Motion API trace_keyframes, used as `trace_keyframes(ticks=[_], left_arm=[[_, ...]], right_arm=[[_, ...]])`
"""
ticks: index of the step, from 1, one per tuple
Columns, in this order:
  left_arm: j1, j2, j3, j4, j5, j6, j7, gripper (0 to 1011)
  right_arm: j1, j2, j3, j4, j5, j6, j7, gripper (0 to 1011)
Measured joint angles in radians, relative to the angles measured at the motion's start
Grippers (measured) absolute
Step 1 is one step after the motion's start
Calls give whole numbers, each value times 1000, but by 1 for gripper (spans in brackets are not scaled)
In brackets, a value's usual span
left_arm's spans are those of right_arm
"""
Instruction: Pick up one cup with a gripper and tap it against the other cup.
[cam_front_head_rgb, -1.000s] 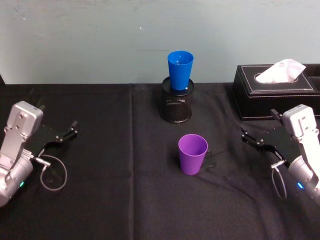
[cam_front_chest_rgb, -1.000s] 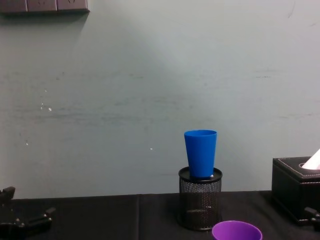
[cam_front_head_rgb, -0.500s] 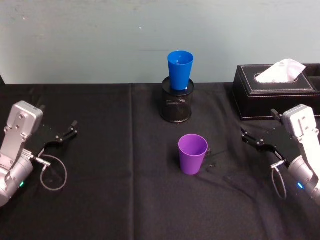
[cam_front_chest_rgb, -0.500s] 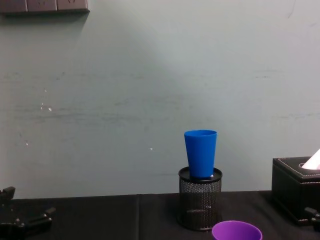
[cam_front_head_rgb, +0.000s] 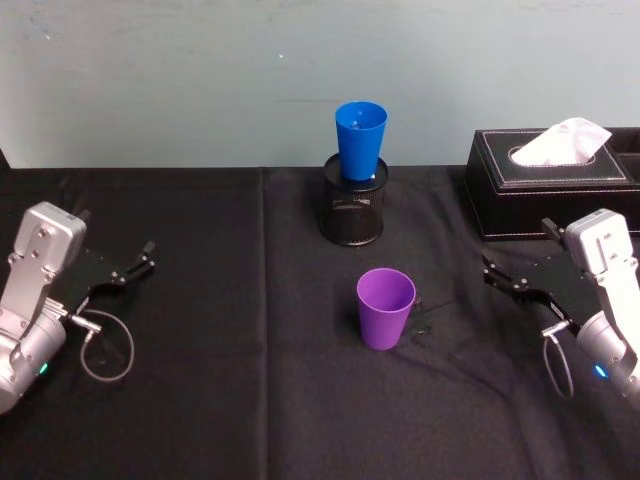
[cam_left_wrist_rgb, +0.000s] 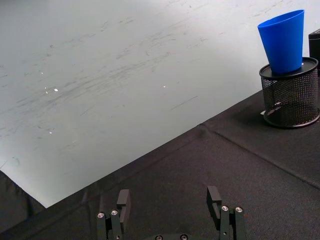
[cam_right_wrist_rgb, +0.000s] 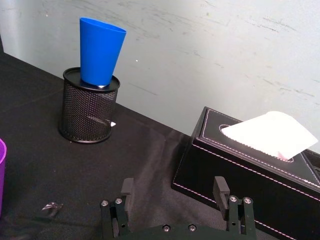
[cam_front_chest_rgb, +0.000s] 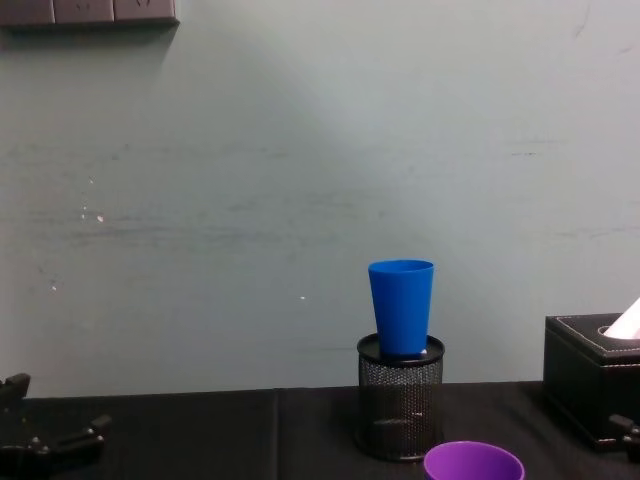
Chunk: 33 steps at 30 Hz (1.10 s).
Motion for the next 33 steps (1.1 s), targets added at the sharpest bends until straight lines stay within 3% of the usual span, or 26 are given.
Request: trace_keyframes(ticks=[18,22,28,33], left_arm=[[0,0,0,0,0,0,0,1000],[0,0,0,0,0,0,0,1000],[0,0,0,0,0,0,0,1000],[0,0,0,0,0,0,0,1000]], right_arm=[[0,0,0,0,0,0,0,1000],[-4,-4,8,-8,-4,-26,11,1000],[-27,5,36,-73,0,-57,32,1000],[-79,28,64,-160,55,-75,94,1000]])
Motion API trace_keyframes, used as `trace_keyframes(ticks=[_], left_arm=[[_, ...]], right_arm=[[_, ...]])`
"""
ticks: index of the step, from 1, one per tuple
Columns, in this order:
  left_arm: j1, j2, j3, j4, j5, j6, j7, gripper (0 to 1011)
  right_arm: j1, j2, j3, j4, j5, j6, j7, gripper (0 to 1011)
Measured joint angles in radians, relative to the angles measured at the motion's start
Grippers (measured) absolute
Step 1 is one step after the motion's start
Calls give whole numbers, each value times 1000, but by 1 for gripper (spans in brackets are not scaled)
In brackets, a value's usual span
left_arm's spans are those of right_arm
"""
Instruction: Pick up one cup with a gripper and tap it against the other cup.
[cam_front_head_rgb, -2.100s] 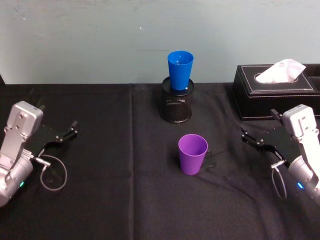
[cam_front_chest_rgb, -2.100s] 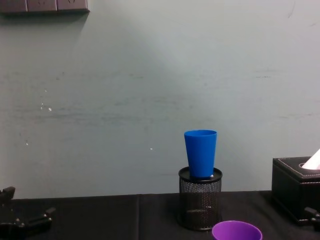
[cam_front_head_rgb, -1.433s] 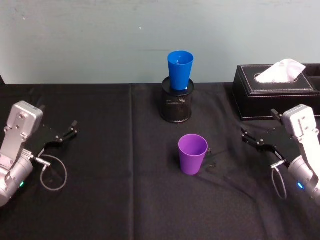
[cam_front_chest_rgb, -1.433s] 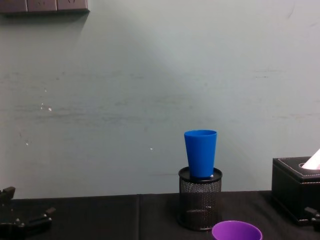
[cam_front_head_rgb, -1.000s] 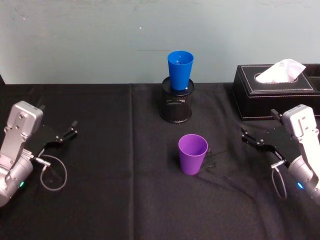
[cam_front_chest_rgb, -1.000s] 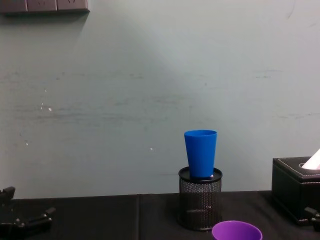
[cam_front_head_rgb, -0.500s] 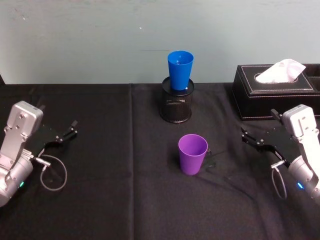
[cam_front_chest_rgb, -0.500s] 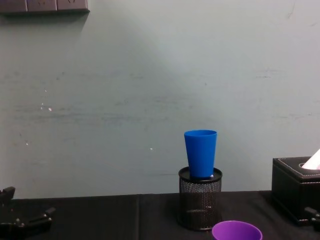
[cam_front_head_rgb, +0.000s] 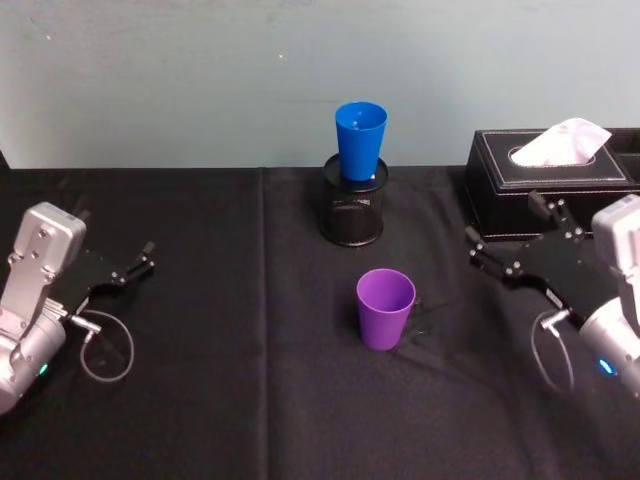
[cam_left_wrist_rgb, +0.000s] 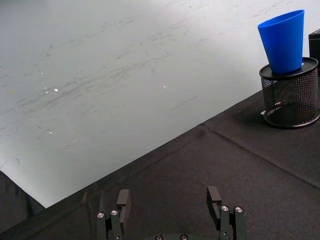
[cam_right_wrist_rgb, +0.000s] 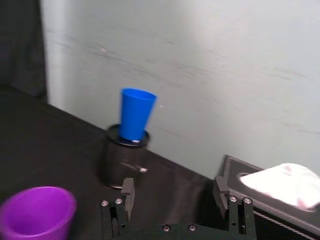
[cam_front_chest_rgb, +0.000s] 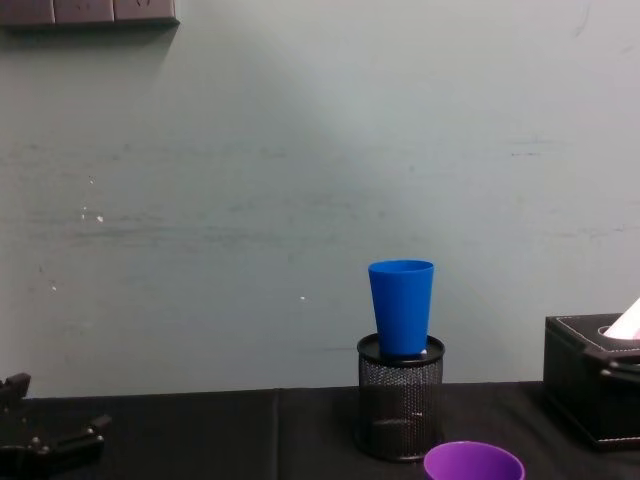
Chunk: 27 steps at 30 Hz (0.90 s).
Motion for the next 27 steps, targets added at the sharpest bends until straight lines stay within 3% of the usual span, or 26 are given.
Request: trace_keyframes(ticks=[9,13,21,27], left_arm=[[0,0,0,0,0,0,0,1000],[0,0,0,0,0,0,0,1000],[0,0,0,0,0,0,0,1000],[0,0,0,0,0,0,0,1000]], right_arm=[[-78,39,5,-73,134,24,172,1000],[-98,48,2,-87,162,53,219,1000],[-110,45,-9,-91,169,93,269,1000],[-95,18,-28,-63,150,112,297,1000]])
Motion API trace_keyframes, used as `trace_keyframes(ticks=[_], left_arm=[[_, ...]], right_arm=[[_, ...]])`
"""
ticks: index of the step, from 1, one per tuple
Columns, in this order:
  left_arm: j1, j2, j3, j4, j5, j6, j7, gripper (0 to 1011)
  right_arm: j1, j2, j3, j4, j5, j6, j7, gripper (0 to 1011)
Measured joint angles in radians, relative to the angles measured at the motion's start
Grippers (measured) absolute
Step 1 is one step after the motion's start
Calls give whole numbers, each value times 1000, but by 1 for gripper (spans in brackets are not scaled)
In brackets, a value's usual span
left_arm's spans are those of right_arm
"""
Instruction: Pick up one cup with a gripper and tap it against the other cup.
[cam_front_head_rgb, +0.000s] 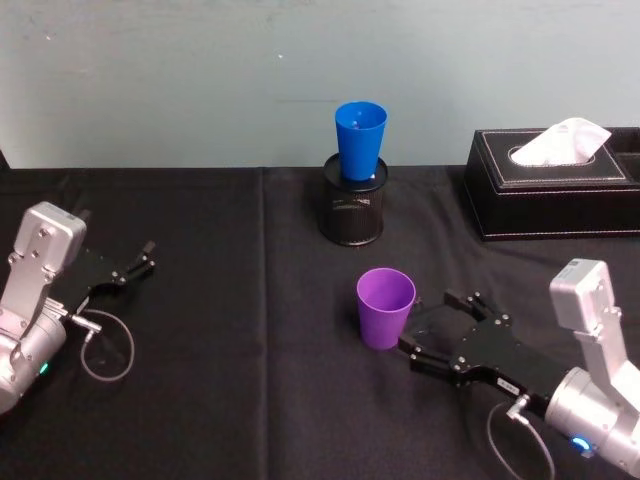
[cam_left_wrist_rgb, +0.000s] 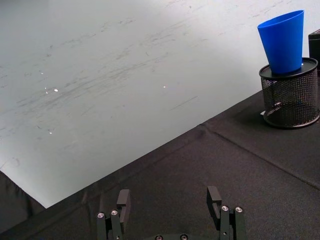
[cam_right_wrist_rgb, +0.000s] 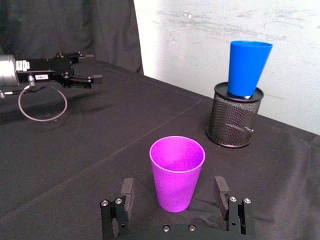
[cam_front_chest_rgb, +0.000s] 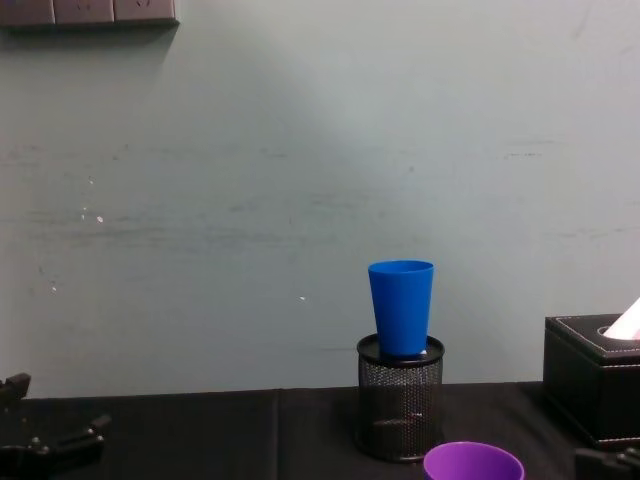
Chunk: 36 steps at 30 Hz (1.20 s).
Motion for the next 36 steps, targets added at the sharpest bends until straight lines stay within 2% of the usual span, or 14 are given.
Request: trace_keyframes(ticks=[8,9,22,36], left_arm=[[0,0,0,0,0,0,0,1000],[0,0,0,0,0,0,0,1000],[0,0,0,0,0,0,0,1000],[0,0,0,0,0,0,0,1000]], right_arm=[[41,-50,-14,64,-32,7,17,1000],[56,-67,-17,85,-39,8,23,1000],[120,-157,-23,200,-49,8,70,1000],[182,-226,-15,295,-88,-19,101,1000]])
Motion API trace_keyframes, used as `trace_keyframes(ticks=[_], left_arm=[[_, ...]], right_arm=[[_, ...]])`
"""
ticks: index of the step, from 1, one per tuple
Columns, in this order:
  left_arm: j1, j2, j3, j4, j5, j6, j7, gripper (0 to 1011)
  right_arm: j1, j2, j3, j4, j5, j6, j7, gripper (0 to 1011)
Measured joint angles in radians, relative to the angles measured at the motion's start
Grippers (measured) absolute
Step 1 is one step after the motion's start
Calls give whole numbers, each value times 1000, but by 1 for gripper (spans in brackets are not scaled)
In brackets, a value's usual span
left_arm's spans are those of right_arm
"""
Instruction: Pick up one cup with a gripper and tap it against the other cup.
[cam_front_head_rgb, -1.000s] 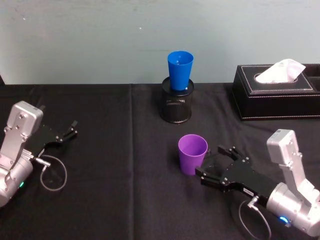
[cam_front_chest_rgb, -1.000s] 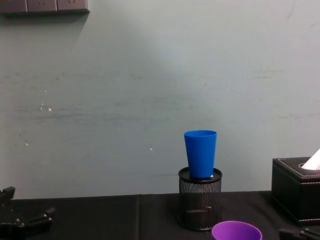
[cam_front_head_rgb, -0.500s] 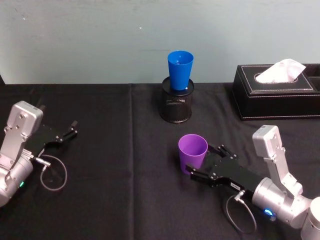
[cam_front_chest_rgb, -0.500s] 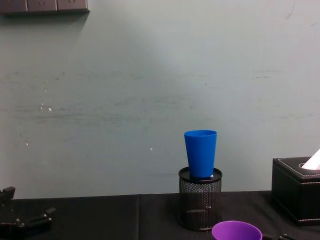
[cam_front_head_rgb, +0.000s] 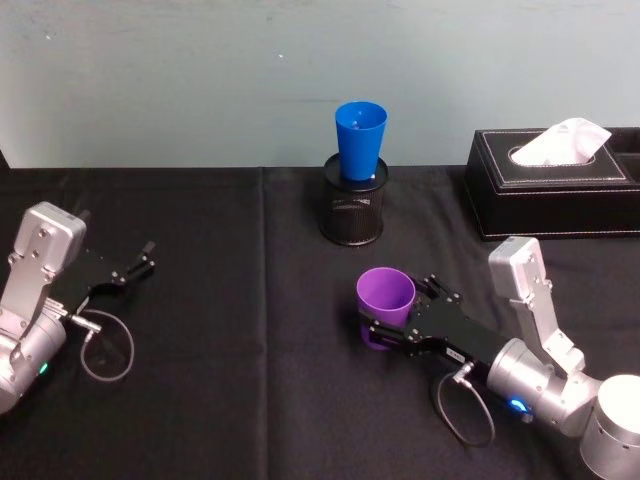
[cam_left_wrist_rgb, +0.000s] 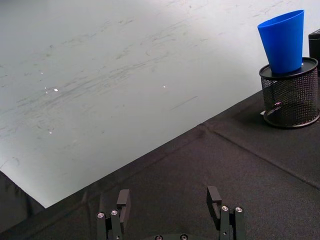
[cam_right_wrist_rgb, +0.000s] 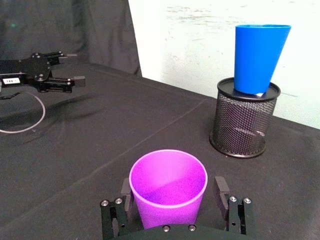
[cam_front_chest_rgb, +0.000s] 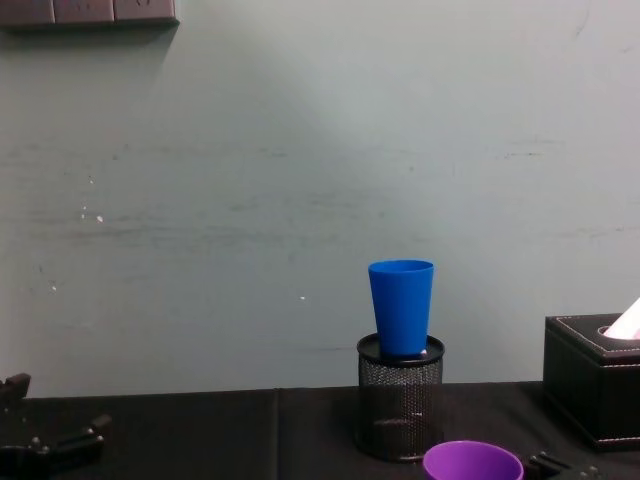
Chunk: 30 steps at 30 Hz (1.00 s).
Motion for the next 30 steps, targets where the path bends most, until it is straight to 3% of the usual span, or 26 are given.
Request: trace_keyframes(ticks=[10,23,30], left_arm=[[0,0,0,0,0,0,0,1000],[0,0,0,0,0,0,0,1000],[0,0,0,0,0,0,0,1000]], right_arm=[[36,-40,3,53,-25,-12,24,1000],[39,-43,4,58,-29,-15,29,1000],[38,-42,4,56,-28,-14,28,863]])
